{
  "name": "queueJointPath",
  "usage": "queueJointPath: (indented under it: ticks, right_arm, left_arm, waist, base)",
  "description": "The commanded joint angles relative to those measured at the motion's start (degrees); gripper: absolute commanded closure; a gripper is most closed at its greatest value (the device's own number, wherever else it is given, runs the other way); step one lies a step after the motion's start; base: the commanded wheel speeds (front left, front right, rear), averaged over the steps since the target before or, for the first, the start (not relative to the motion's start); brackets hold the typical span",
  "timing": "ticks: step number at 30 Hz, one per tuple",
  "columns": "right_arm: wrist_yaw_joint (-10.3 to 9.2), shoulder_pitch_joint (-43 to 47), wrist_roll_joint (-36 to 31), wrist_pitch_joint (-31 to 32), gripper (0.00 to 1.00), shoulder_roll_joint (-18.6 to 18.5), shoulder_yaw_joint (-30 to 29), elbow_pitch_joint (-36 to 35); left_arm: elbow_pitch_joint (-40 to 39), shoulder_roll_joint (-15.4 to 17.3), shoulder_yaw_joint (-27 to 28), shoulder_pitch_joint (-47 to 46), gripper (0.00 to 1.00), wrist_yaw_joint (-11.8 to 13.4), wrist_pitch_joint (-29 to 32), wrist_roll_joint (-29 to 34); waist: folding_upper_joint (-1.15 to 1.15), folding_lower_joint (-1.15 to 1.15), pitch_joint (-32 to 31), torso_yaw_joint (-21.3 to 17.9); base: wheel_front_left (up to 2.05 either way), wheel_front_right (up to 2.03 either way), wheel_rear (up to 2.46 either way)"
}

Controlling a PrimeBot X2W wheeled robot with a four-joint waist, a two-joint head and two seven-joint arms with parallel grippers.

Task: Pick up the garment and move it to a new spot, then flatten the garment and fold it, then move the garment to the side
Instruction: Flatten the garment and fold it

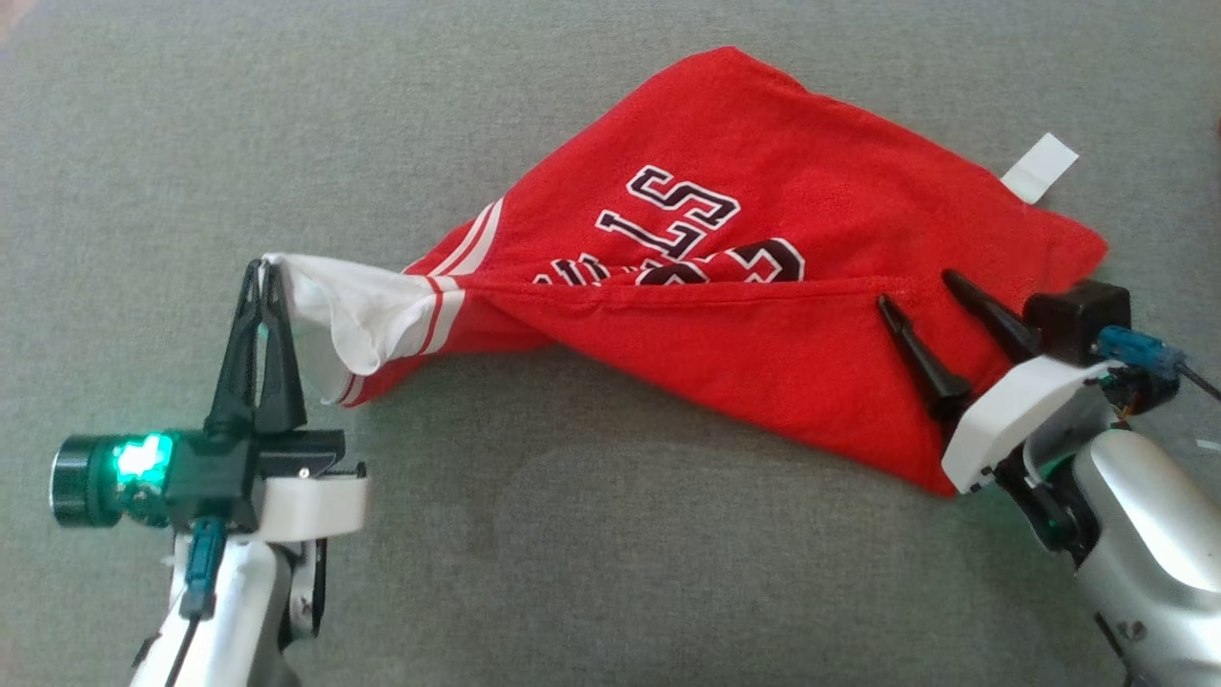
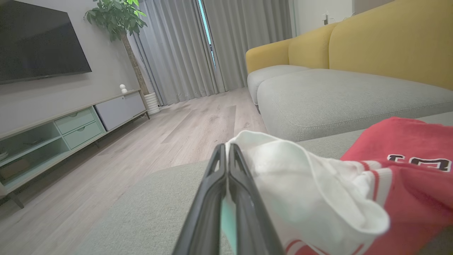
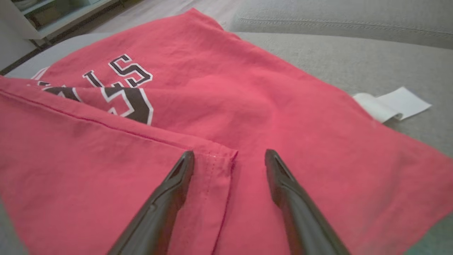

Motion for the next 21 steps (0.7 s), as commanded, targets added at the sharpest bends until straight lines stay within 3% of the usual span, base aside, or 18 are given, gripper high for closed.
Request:
queueJointPath:
  ticks: [1, 4, 8, 9, 21]
  right_arm:
    - [-0.05, -1.4, 0.8, 0.1, 0.0, -1.4, 1.3, -0.6]
    - [-0.05, -1.9, 1.2, 0.0, 0.04, -1.5, 2.1, 0.0]
    - [-0.05, -2.7, 1.8, -1.2, 0.89, -1.9, 3.4, 0.8]
    - [-0.05, -2.8, 2.0, -1.6, 1.0, -1.9, 3.7, 0.9]
    - [-0.05, -2.7, 3.8, -9.2, 1.0, -4.1, 1.7, 0.6]
  left_arm:
    - [-1.3, 0.7, 2.0, -2.5, 1.0, -0.1, -0.3, 0.5]
    - [-1.2, 0.5, 2.0, -2.6, 1.0, -0.1, -0.3, 0.6]
    - [-0.7, 0.3, 2.3, -2.9, 1.0, -0.5, -0.3, 0.6]
    - [-0.5, 0.2, 2.4, -3.0, 1.0, -0.6, -0.3, 0.6]
    - [-2.2, 1.6, 4.3, -3.4, 1.0, -1.1, -0.3, 1.9]
  waist:
    - [0.0, -0.01, 0.3, 0.3]
    - [0.0, -0.01, 0.4, 0.5]
    - [0.0, -0.01, 0.5, 0.4]
    - [0.0, -0.01, 0.5, 0.3]
    - [0.0, -0.01, -3.4, -1.9]
  base:
    - [0.0, 0.0, 0.0]
    - [0.0, 0.0, 0.0]
    - [0.0, 0.0, 0.0]
    - [0.0, 0.0, 0.0]
    - [0.0, 0.0, 0.0]
